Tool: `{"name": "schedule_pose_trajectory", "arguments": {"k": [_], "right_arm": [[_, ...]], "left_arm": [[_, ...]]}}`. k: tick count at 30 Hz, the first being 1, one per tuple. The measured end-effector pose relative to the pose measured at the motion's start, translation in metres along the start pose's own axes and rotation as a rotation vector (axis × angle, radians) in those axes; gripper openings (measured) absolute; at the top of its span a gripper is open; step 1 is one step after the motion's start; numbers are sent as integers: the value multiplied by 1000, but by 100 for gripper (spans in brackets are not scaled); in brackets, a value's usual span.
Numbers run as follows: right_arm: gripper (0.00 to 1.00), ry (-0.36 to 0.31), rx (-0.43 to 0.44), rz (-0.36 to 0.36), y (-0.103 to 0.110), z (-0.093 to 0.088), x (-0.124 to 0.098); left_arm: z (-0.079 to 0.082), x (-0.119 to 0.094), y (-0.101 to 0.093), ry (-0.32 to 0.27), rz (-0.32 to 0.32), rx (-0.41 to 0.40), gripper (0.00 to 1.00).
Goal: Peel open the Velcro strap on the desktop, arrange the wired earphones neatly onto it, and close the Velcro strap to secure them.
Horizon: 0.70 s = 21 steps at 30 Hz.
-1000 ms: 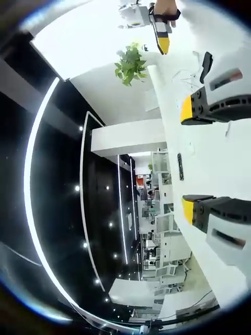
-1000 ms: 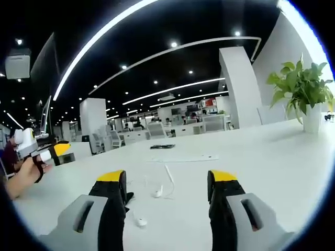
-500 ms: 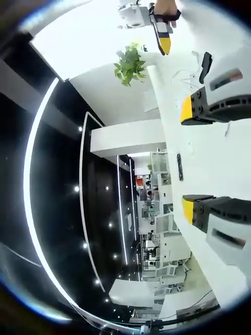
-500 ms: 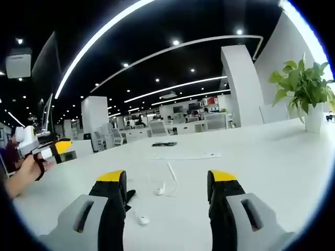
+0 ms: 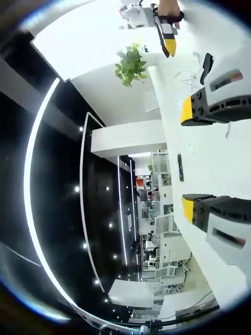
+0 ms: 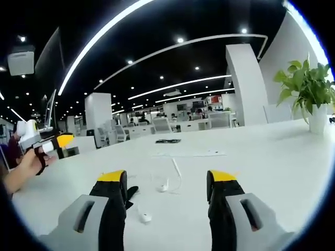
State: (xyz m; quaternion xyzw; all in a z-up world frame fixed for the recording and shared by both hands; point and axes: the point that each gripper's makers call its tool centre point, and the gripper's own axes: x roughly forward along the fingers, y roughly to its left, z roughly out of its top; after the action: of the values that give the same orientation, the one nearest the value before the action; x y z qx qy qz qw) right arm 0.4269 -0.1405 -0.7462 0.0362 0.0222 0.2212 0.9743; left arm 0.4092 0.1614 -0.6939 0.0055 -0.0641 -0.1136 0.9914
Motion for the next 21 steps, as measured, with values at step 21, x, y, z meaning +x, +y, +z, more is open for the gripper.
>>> {"name": "schedule_pose_trajectory", "arguments": {"k": [21], "right_arm": [[59, 30, -17, 68, 14, -14, 7]], "left_arm": [[5, -1, -3, -18, -15, -23, 55]]}}
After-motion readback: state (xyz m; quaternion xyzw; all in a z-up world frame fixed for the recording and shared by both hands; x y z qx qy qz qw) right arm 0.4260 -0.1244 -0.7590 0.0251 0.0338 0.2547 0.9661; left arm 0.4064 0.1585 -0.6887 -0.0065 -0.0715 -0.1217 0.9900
